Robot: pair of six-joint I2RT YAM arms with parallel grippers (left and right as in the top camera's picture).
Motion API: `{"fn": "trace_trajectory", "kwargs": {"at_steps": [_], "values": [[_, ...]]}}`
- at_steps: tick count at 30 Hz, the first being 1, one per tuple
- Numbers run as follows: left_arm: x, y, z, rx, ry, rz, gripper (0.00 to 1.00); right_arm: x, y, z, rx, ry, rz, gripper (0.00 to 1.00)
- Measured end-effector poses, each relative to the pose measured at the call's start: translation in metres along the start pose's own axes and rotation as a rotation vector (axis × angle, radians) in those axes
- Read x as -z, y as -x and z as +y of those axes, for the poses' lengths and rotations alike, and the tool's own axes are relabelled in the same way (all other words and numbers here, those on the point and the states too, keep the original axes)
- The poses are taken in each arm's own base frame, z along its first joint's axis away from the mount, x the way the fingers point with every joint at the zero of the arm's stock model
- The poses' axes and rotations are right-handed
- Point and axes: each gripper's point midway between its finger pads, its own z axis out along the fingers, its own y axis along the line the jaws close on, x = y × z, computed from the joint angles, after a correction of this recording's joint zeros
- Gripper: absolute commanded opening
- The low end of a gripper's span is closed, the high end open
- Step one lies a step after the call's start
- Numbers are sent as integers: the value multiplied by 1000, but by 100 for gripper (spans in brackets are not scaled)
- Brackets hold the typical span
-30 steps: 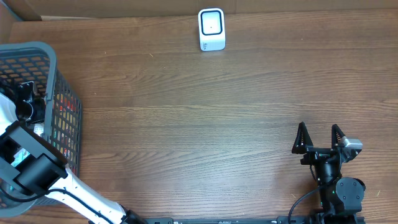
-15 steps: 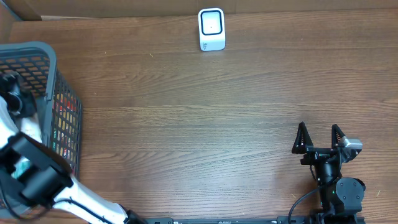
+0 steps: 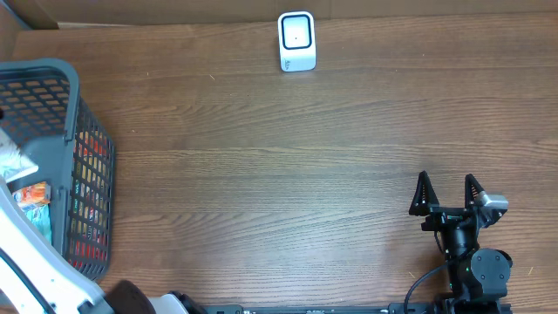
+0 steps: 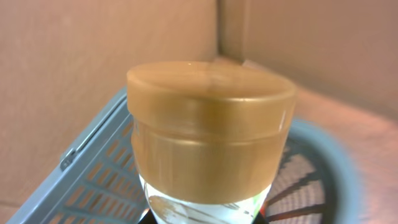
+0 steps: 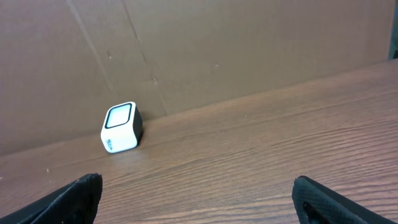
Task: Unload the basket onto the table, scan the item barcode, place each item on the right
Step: 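Grasp the white tube with gold cap and lift it out, then carry the white tube forward and drop it on the table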
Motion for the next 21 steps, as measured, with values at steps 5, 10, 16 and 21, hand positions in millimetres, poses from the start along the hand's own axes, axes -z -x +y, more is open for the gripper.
{"fn": "trace_trajectory", "kwargs": {"at_steps": [5, 10, 16, 21], "values": [[57, 26, -66, -16, -197, -128, 4, 0, 0, 0, 1, 0, 0, 100], [119, 13, -159, -89, -534, -129, 4, 0, 0, 0, 0, 0, 0, 100], [147, -50, -247, -184, -814, 93, 4, 0, 0, 0, 1, 0, 0, 100], [134, -118, -318, -207, -929, 286, 4, 0, 0, 0, 0, 0, 0, 100]]}}
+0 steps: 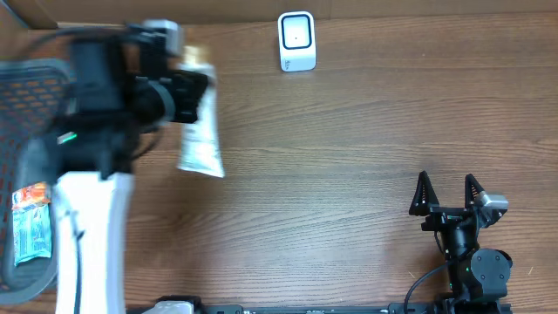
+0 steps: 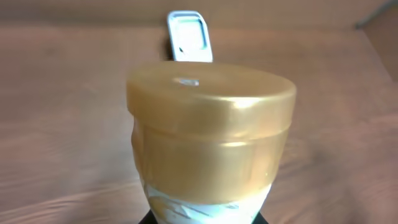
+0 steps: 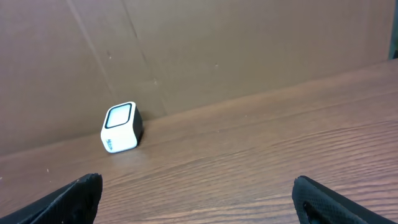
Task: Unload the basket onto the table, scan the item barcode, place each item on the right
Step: 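Carry the white tube forward and drop it on the table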
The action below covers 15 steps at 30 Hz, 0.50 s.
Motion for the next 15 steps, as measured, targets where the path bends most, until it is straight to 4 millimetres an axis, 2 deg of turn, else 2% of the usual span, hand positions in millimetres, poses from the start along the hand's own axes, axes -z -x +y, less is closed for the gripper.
{"fn": "trace_trajectory", "kwargs": {"at_steps": [7, 12, 15], "values": [[-131, -72, -38, 53, -71, 126, 4, 0, 0, 0, 0, 0, 0, 100], [-205, -120, -72, 80, -113, 217, 4, 0, 0, 0, 0, 0, 0, 100], [-240, -147, -88, 93, -132, 265, 4, 0, 0, 0, 1, 0, 0, 100]]}}
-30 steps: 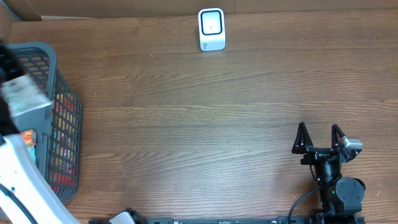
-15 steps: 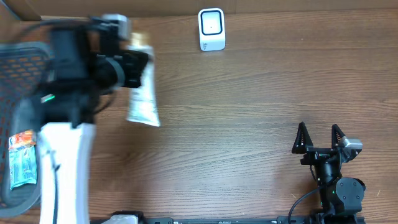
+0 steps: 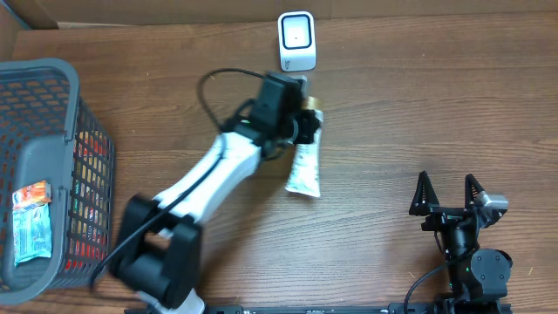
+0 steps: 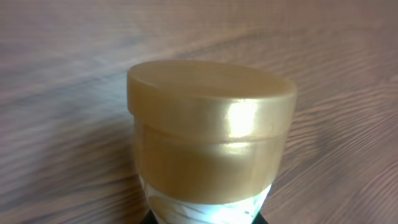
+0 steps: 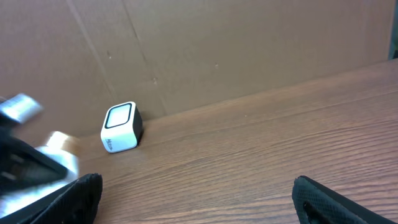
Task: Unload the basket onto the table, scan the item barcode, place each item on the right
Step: 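Carry the white tube forward and drop it on the table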
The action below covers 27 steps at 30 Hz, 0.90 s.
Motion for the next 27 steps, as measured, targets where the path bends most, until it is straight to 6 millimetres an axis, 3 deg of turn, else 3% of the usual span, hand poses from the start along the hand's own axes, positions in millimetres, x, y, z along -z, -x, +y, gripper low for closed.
{"fn": "trace_trajectory", "kwargs": {"at_steps": [3, 6, 9, 11, 13, 14, 20, 24, 27], "values": [[-35, -21, -3, 21, -4, 51, 4, 0, 0, 0, -1, 0, 0, 100], [-57, -37, -4, 38, -3, 83, 4, 0, 0, 0, 0, 0, 0, 100], [-65, -40, -9, 49, -20, 85, 5, 0, 0, 0, -1, 0, 0, 100], [-67, -40, -10, 54, -24, 82, 14, 0, 0, 0, 0, 0, 0, 100], [-71, -42, -8, 62, -22, 85, 66, 0, 0, 0, 0, 0, 0, 100], [-74, -44, -7, 62, -19, 91, 100, 0, 0, 0, -1, 0, 0, 100], [-75, -42, -15, 39, -52, 103, 100, 0, 0, 0, 0, 0, 0, 100], [-64, -24, -20, 5, -51, 116, 100, 0, 0, 0, -1, 0, 0, 100], [-41, -1, -19, -21, -30, 119, 100, 0, 0, 0, -1, 0, 0, 100]]}}
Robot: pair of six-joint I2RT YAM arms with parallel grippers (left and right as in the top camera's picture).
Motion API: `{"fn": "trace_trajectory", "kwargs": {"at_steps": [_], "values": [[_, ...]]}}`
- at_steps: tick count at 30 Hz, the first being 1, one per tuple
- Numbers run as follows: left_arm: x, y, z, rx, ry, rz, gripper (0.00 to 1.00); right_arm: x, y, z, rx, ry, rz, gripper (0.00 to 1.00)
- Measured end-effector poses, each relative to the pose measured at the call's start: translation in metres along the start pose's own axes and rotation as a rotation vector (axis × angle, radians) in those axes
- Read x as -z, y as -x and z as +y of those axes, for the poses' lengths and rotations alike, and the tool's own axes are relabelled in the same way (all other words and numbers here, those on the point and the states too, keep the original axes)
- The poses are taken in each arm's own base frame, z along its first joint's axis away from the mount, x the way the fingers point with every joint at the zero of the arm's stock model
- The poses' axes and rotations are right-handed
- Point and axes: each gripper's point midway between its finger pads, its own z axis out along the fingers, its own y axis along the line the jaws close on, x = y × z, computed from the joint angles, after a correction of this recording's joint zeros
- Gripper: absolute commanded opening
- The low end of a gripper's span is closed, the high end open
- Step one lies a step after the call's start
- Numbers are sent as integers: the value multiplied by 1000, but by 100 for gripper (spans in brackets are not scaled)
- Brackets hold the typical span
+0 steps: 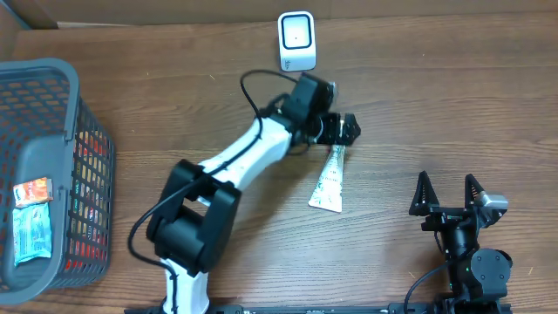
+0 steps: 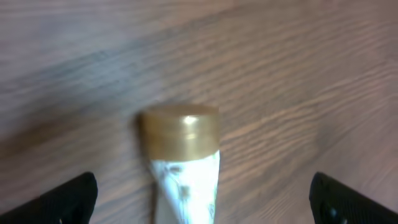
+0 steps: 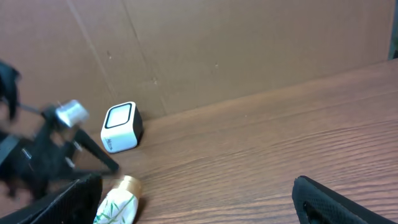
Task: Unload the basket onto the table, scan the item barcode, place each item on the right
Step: 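Carry the white tube forward and drop it on the table, then reach the left gripper into the basket and grasp the pasta package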
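A white tube [image 1: 329, 181] with a gold cap [image 2: 180, 127] and green leaf print lies flat on the wooden table, cap end toward the back. My left gripper [image 1: 343, 129] is just above the cap end, open, its dark fingertips [image 2: 69, 198] wide on either side of the tube without touching it. The white scanner [image 1: 296, 41] with a dark window stands at the back edge, beyond the tube. It also shows in the right wrist view as the scanner [image 3: 121, 127], with the tube [image 3: 117, 200] in front of it. My right gripper [image 1: 447, 190] rests open at the front right, holding nothing.
A grey mesh basket [image 1: 83, 131] with packets inside stands at the left edge of the table. A brown cardboard wall [image 3: 249, 50] runs along the back. Bare wood [image 1: 436, 105] lies between the tube and the right arm.
The left gripper was shut on the tube's cap end, holding it near the scanner. Now it is open and the tube lies on the table slightly further right. The right arm is unchanged.
The left gripper held the tube over the basket at the far left. Then it was mid-table with the tube, then close in front of the scanner. Now the tube lies released on the table right of centre. The right gripper stayed open and still.
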Motion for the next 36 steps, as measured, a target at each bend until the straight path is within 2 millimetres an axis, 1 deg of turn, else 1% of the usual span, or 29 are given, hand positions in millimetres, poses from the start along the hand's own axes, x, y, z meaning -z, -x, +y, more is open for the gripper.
{"fn": "trace_trajectory", "kwargs": {"at_steps": [2, 3, 5, 6, 8, 9, 10, 12, 13, 15, 17, 19, 21, 22, 24, 27, 29, 31, 32, 34, 36], "values": [[28, 19, 1, -21, 15, -14, 100, 0, 0, 0, 0, 0, 0, 100], [46, 31, 0, -36, 21, -32, 100, 0, 0, 0, 0, 0, 0, 100], [91, 57, -1, -74, 30, -88, 100, 0, 0, 0, 0, 0, 0, 100], [122, 73, -4, -100, 33, -135, 100, 0, 0, 0, 0, 0, 0, 100], [179, 97, -7, -144, 43, -232, 100, 0, 0, 0, 0, 0, 0, 100], [213, 107, -9, -165, 52, -293, 100, 0, 0, 0, 0, 0, 0, 100], [237, 112, -9, -174, 60, -334, 100, 0, 0, 0, 0, 0, 0, 100], [292, 117, -6, -184, 87, -423, 100, 0, 0, 0, 0, 0, 0, 100], [315, 117, -4, -181, 102, -461, 100, 0, 0, 0, 0, 0, 0, 100], [364, 110, 6, -165, 144, -537, 96, 0, 0, 0, 1, 0, 0, 100], [404, 102, 23, -119, 200, -601, 96, 0, 0, 0, 0, 0, 0, 100], [438, 88, 49, -36, 274, -650, 96, 0, 0, 0, 0, 0, 0, 100], [467, 72, 79, 70, 365, -686, 96, 0, 0, 0, 0, 0, 0, 100], [480, 63, 94, 127, 409, -698, 92, 0, 0, 0, 0, 0, 0, 100], [505, 40, 129, 265, 514, -719, 92, 0, 0, 0, 0, 0, 0, 100], [535, 10, 171, 460, 643, -754, 93, 0, 0, 0, 0, 0, 0, 100], [552, -5, 194, 574, 699, -790, 93, 0, 0, 0, 0, 0, 0, 100], [564, -20, 214, 672, 742, -820, 94, 0, 0, 0, 0, 0, 0, 100], [569, -31, 229, 739, 772, -828, 94, 0, 0, 0, 0, 0, 0, 100], [572, -41, 246, 801, 804, -834, 95, 0, 0, 0, 0, 0, 0, 100], [566, -60, 273, 888, 843, -796, 96, 0, 0, 0, 0, 0, 0, 100]]}}
